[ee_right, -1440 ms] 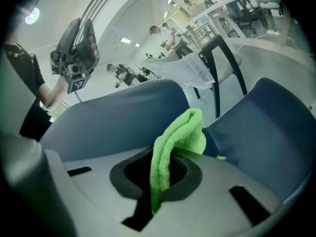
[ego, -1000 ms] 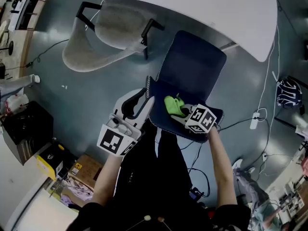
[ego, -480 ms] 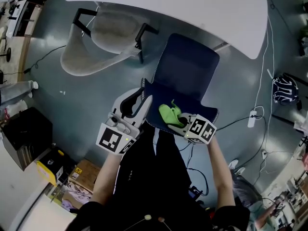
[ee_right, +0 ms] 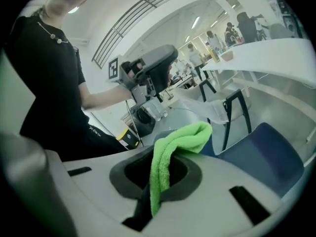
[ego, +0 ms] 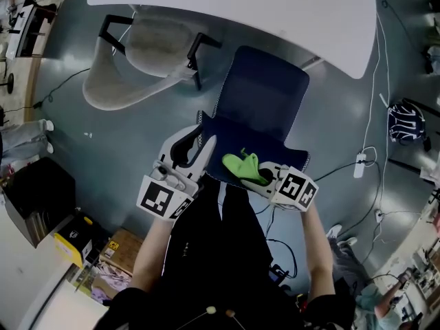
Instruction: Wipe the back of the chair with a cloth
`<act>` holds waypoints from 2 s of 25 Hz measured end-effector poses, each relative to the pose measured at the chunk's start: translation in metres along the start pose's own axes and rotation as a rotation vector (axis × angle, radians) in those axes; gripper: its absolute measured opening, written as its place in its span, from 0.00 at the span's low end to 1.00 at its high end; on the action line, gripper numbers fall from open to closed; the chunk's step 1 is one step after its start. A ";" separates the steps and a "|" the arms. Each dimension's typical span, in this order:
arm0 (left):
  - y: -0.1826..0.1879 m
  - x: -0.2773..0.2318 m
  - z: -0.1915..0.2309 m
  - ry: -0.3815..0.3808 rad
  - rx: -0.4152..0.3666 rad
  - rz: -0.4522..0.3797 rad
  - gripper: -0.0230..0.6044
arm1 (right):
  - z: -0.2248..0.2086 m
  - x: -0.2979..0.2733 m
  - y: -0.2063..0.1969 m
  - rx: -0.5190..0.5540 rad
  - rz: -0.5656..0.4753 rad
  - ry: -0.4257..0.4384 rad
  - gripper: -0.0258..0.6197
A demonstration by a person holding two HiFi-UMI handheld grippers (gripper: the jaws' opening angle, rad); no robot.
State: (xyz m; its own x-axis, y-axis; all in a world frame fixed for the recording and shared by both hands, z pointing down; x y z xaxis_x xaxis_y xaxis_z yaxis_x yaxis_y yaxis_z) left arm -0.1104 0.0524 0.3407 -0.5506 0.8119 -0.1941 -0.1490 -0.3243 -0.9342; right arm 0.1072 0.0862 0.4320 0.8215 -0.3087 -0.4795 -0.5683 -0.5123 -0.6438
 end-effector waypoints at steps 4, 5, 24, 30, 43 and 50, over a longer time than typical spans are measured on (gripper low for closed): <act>-0.002 0.001 0.000 0.007 0.000 0.010 0.19 | -0.031 0.019 0.015 0.013 -0.056 -0.106 0.07; -0.003 0.002 0.000 0.009 0.001 0.012 0.19 | -0.041 0.022 0.015 0.012 -0.060 -0.144 0.07; -0.034 0.027 0.023 0.127 0.014 0.094 0.19 | -0.234 -0.066 -0.140 -0.212 0.476 -0.414 0.07; -0.046 0.032 0.029 0.148 0.030 0.124 0.19 | -0.247 -0.081 -0.185 -0.307 0.606 -0.411 0.07; -0.049 0.024 0.027 0.131 0.039 0.105 0.19 | -0.247 -0.096 -0.193 -0.324 0.678 -0.295 0.07; -0.047 0.025 0.025 0.129 0.035 0.112 0.19 | -0.231 -0.096 -0.181 -0.237 0.690 -0.270 0.07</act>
State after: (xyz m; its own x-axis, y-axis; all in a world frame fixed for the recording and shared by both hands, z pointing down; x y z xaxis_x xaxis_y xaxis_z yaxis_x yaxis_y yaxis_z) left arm -0.1378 0.0760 0.3873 -0.4560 0.8243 -0.3355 -0.1221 -0.4313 -0.8939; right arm 0.1416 0.0232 0.7323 0.2284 -0.4298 -0.8735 -0.8966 -0.4425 -0.0167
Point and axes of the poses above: the fingertips, and each gripper's own axes: x backward along the fingers, z to its left, y out of its top, the point moved 9 cm from there along x, backward along the fingers, and after that the axes turned 1 degree about -y, right-handed, at the moved point
